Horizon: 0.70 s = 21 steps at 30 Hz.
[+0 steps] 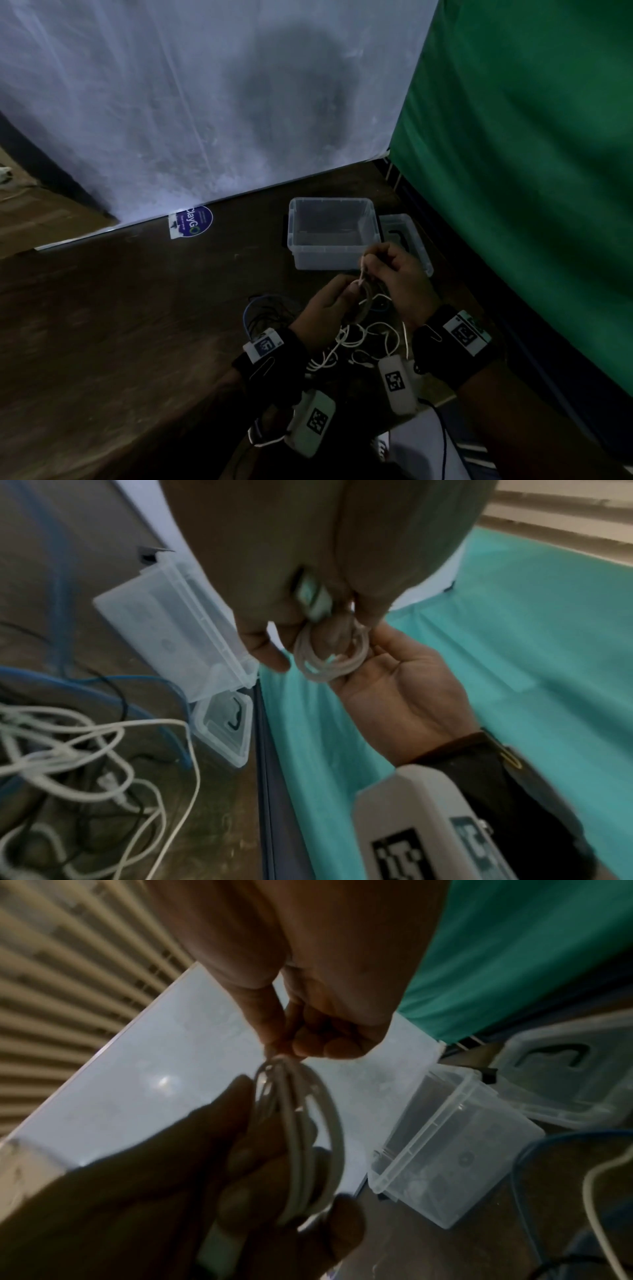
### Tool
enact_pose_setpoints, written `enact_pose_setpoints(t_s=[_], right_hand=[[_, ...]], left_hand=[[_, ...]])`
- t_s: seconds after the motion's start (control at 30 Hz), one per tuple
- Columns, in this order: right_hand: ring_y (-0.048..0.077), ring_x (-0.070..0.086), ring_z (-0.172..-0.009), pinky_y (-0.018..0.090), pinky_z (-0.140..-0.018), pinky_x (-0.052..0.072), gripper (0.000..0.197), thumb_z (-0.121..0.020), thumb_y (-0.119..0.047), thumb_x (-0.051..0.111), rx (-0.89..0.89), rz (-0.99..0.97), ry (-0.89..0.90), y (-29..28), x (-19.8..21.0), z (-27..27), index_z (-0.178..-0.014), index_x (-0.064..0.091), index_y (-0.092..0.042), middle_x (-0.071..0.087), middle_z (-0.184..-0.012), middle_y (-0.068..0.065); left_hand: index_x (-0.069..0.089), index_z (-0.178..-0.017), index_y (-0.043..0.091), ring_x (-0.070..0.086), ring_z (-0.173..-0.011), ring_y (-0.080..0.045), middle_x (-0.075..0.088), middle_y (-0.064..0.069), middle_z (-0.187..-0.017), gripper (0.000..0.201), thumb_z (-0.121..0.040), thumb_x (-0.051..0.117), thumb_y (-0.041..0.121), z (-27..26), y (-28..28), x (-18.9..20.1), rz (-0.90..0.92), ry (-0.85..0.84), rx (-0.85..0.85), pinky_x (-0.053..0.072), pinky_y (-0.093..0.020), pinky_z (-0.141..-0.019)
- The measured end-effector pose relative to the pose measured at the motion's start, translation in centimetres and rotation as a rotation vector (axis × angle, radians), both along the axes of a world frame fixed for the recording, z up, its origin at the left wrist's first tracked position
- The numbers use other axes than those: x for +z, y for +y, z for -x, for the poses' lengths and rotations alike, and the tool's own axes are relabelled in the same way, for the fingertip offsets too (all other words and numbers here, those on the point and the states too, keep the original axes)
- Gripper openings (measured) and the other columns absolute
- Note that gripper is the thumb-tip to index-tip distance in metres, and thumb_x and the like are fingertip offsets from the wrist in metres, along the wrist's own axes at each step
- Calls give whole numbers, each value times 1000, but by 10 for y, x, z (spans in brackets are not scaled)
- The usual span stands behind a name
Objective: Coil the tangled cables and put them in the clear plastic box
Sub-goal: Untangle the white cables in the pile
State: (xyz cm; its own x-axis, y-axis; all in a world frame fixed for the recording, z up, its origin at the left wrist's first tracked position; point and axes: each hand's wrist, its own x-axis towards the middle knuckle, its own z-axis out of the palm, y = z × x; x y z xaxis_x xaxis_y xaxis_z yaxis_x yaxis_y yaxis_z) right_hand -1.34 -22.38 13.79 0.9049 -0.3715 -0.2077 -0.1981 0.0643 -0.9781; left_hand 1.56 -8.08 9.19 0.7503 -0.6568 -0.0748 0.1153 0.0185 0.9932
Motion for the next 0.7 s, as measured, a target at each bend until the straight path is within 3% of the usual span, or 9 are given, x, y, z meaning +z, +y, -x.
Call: enact_pose_setpoints(t_s=[0.1, 0.13, 0.23, 0.33, 0.4, 0.5, 0.63, 0.7], right_hand=[[16, 67, -74, 27, -68, 57, 16, -93, -5, 59, 67, -149, -16, -5, 5, 1, -108, 63, -7, 69, -84, 5], [16, 69, -76, 26, -70, 57, 18, -92, -7, 62, 134, -82, -16, -9, 6, 3, -109, 65, -9, 71, -85, 4], [6, 69, -83, 18, -74, 55, 12, -86, -14, 73, 390, 412, -12, -20, 13, 4, -97, 71, -10, 73, -88, -2], [-4, 65, -79, 10, -70, 50, 9, -84, -17, 75, 492, 625, -6, -26, 20, 3, -90, 71, -11, 68, -82, -7], [-10, 60, -75, 4, -64, 43, 5, -87, -17, 71, 495, 692, -12, -26, 23, 2, -88, 67, -14, 64, -79, -11], [-6, 60, -73, 3, -62, 43, 7, -88, -18, 69, 425, 699, -47, -26, 22, -1, -85, 63, -21, 63, -78, -9], [-4, 59, -70, 6, -62, 44, 14, -87, -15, 69, 303, 615, -85, -27, 17, -4, -80, 62, -24, 63, -75, -8], [0, 61, -68, 14, -66, 49, 17, -88, -14, 67, 271, 521, -84, -27, 16, -6, -77, 62, -26, 64, -73, -7]], left_hand=[[58, -95, 18, 50, -63, -9, 57, 11, -70, 30, -88, 52, 46, -8, 4, -2, -40, -42, -20, 43, -34, -64], [59, -94, 19, 50, -64, -11, 57, 10, -70, 30, -87, 53, 48, -11, 6, -3, -59, -57, -31, 43, -35, -65], [60, -99, 11, 51, -69, -15, 58, -1, -79, 24, -97, 50, 33, -22, 12, -1, -160, -169, -82, 44, -36, -65], [59, -106, 8, 54, -73, -13, 61, -6, -87, 24, -99, 48, 28, -29, 17, 2, -259, -293, -163, 46, -33, -67], [56, -111, 12, 56, -73, -7, 61, 3, -88, 30, -96, 47, 36, -30, 17, 7, -249, -292, -186, 48, -31, -67], [54, -116, 8, 52, -67, -4, 57, 11, -80, 43, -94, 47, 43, -29, 14, 9, -111, -127, -199, 44, -30, -65], [53, -113, -3, 49, -63, -8, 52, -2, -76, 35, -100, 43, 27, -28, 11, 16, -55, -48, -139, 44, -24, -61], [56, -104, 1, 47, -60, -6, 50, -2, -73, 24, -101, 42, 20, -28, 8, 22, -23, -59, -86, 43, -21, -60]])
